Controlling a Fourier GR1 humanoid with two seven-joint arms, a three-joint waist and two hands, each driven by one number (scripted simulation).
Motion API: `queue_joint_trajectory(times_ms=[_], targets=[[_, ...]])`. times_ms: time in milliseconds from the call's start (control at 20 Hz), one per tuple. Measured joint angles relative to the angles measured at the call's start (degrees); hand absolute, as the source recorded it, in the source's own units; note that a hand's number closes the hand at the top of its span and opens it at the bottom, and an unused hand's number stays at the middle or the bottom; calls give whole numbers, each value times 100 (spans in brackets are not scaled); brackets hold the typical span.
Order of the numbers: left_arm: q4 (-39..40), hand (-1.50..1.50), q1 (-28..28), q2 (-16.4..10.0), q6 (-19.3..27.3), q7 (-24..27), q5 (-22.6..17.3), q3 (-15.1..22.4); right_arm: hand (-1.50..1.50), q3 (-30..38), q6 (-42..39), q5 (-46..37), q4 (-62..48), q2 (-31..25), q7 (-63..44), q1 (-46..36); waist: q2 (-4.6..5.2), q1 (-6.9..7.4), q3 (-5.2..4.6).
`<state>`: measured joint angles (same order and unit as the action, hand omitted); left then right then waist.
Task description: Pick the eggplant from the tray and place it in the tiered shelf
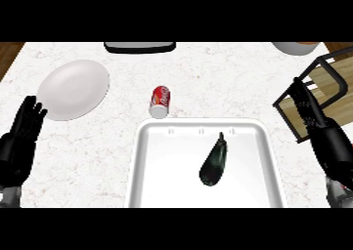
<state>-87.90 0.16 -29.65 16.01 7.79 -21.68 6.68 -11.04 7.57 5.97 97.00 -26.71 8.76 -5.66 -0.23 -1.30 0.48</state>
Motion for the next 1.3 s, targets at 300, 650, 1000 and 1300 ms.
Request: queue_joint_trajectory(times_ms=[300,650,1000,1300], targets=[[-165,0,-425,93,282,-381,246,79,150,91,440,547,-676,923,-1086,-542,49,199,-32],[-454,0,-456,362,580,-868,391,312,-150,700,1566,975,-1225,1906,-1592,-469,41,156,-39],[-528,0,-532,450,620,-1161,542,256,-150,371,761,1041,-259,1063,-2796,-479,3,95,-54],[-544,0,-582,556,673,-1196,681,389,-150,-230,-99,806,116,3,-4450,-1229,1,173,-66]])
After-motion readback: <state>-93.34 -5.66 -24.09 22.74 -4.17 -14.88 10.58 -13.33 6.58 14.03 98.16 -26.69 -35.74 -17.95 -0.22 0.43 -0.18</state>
